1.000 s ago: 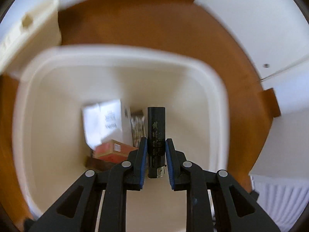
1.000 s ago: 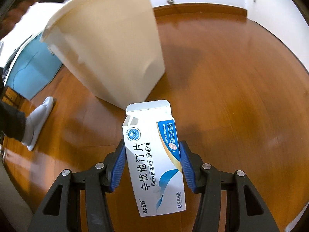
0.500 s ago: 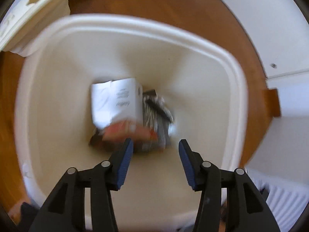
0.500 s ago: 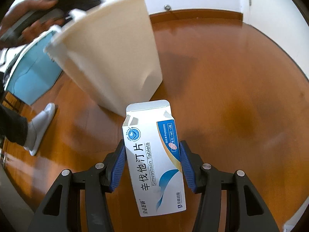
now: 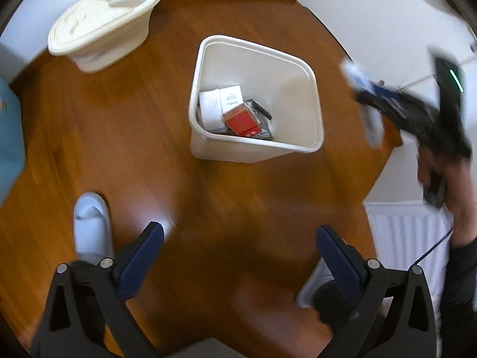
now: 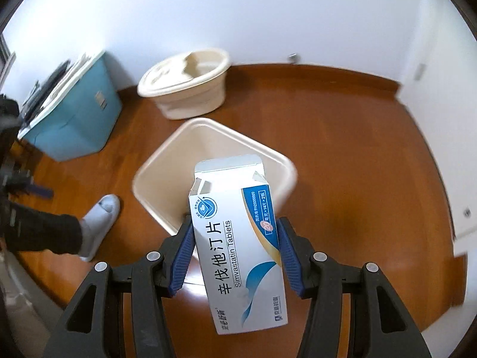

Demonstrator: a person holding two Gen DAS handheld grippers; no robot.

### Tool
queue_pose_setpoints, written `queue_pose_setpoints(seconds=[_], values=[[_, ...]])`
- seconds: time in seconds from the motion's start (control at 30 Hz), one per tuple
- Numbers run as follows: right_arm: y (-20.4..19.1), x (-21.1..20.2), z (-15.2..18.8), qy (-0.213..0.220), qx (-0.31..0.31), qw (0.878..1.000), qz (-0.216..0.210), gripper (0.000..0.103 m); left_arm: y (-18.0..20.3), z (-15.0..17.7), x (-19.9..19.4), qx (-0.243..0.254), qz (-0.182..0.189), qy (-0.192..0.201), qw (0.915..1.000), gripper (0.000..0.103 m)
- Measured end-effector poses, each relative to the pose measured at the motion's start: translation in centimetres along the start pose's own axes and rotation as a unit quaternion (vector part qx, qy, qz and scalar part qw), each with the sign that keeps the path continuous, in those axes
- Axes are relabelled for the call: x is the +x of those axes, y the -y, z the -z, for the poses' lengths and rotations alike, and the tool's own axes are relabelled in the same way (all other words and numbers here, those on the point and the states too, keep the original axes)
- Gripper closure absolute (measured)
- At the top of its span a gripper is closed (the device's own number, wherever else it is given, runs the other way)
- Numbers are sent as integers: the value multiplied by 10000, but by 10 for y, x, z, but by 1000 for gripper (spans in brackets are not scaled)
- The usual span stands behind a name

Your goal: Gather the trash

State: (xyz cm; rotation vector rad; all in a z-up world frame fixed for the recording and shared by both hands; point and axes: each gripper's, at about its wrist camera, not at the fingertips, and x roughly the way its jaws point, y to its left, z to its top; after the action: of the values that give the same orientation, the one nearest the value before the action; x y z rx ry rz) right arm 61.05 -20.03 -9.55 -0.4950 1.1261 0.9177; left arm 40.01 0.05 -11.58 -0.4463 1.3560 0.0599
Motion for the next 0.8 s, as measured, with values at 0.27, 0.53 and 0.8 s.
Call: queue_pose_setpoints(seconds=[0.27, 0.53, 0.8], values=[[-12, 156, -39, -1419, 447, 9869, 622, 46, -12, 9, -14, 443, -540, 273, 9972, 0], [-8, 200, -29, -1836, 583, 9725, 1309, 7, -8, 6, -40, 740, -575, 704, 9931, 0], [-66, 60, 0, -439, 822, 9908, 982, 0, 13, 16, -64, 1115, -833, 1331, 9813, 0]])
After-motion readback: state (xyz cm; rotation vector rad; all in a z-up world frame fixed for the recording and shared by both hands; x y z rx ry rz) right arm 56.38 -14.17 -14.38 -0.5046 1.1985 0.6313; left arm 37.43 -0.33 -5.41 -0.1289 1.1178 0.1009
